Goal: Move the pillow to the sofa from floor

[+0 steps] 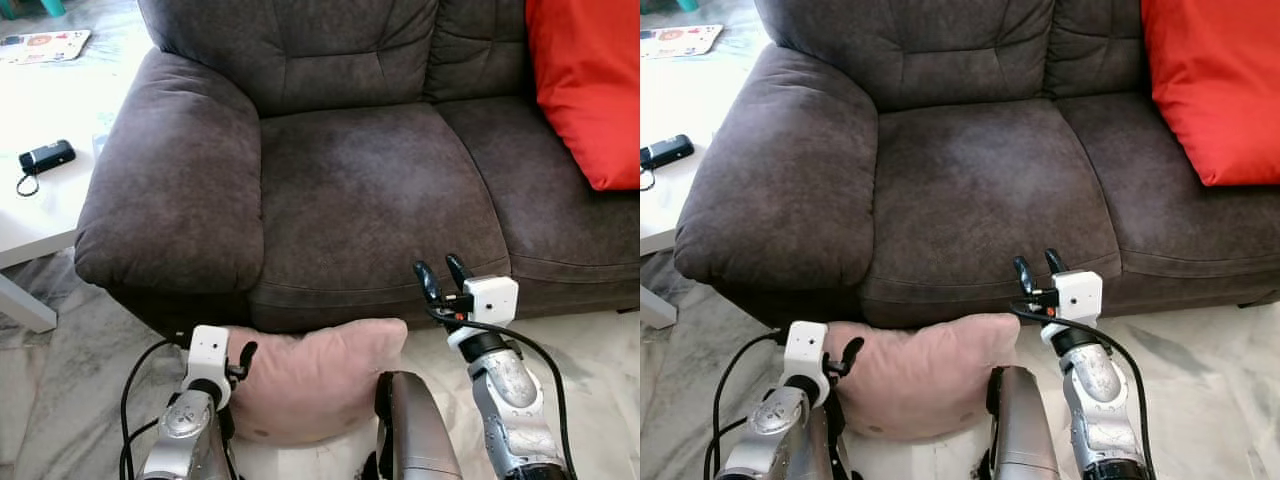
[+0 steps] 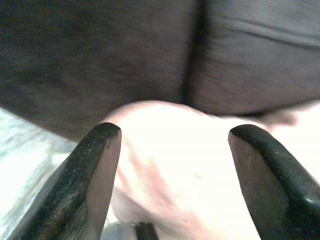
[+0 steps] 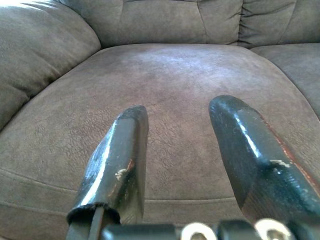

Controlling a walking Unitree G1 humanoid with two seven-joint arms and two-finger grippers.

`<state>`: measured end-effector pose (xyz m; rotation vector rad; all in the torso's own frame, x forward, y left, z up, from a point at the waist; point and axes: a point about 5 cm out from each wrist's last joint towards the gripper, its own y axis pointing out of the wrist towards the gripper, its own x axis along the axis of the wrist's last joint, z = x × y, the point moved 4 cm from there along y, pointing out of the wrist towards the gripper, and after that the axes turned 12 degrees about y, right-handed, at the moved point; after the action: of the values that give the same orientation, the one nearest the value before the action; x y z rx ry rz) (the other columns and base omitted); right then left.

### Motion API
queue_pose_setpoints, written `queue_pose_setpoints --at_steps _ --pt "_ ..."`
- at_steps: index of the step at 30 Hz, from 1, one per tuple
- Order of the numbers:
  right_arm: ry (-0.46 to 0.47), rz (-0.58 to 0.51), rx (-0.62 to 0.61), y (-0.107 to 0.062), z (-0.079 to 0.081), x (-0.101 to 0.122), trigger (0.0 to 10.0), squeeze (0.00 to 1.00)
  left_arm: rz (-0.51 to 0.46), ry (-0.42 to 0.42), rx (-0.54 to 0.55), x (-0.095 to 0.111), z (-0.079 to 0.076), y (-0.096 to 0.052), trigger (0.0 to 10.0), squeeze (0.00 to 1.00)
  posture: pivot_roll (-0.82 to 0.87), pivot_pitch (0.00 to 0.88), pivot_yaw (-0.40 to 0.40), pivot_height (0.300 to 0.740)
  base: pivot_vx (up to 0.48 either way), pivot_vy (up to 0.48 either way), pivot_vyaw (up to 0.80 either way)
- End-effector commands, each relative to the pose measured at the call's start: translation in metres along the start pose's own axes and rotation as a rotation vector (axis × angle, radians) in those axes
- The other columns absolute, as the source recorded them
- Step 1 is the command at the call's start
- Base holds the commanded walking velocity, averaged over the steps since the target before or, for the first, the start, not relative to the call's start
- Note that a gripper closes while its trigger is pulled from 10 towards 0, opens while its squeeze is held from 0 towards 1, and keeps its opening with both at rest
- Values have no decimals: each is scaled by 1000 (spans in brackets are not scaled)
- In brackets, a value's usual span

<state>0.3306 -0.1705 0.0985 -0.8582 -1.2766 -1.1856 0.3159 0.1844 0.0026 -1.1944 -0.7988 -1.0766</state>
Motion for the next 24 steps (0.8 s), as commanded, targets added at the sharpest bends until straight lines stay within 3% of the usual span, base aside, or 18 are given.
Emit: queue_pose_setpoints --at_steps 1,12,24 --pt "8 11 0 -1 0 -2 10000 0 60 -53 34 -10 8 1 10000 1000 -97 179 -10 532 0 0 0" --pt "6 9 8 0 1 0 10000 0 161 -45 -31 -21 6 10 10000 1000 -107 194 -16 532 0 0 0" --pt "0 20 20 -4 1 0 10000 0 136 -60 -6 -9 11 20 10000 1000 -111 230 -36 532 0 0 0"
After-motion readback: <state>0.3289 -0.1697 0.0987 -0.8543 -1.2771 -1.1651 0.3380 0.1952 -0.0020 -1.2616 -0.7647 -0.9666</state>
